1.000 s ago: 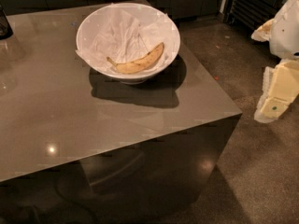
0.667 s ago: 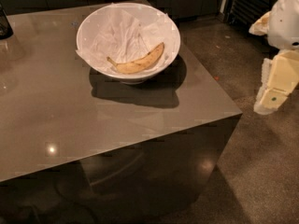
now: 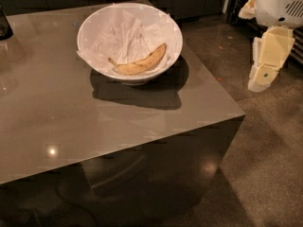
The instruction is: Pick banana from white bowl
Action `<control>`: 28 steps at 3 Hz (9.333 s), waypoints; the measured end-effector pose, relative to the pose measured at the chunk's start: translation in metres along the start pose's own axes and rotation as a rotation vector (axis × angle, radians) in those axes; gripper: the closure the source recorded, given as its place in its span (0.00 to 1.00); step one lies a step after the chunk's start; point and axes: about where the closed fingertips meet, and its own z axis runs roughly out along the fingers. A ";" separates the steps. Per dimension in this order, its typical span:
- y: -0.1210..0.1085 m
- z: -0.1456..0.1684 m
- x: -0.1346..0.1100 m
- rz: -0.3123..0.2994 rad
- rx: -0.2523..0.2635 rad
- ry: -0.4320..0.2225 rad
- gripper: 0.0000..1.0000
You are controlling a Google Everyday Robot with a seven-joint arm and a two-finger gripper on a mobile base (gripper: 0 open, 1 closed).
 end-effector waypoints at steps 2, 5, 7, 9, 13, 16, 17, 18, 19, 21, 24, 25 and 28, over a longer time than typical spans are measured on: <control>-0.018 -0.006 -0.014 0.006 0.028 -0.032 0.00; -0.088 -0.015 -0.066 -0.034 0.122 -0.104 0.00; -0.107 -0.010 -0.087 -0.111 0.154 -0.068 0.00; -0.126 -0.007 -0.108 -0.164 0.179 -0.079 0.00; -0.146 0.056 -0.168 -0.255 0.051 -0.134 0.19; -0.143 0.083 -0.184 -0.312 0.013 -0.110 0.24; -0.140 0.094 -0.192 -0.346 -0.012 -0.102 0.25; -0.137 0.106 -0.200 -0.373 -0.036 -0.103 0.24; -0.133 0.116 -0.209 -0.410 -0.058 -0.112 0.22; -0.121 0.141 -0.225 -0.460 -0.116 -0.142 0.20; -0.100 0.177 -0.230 -0.500 -0.196 -0.153 0.26; -0.096 0.186 -0.230 -0.503 -0.216 -0.151 0.28; -0.092 0.199 -0.231 -0.531 -0.248 -0.134 0.27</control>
Offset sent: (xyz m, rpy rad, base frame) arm 0.0277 0.0180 0.0254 0.0518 -0.0163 -0.0065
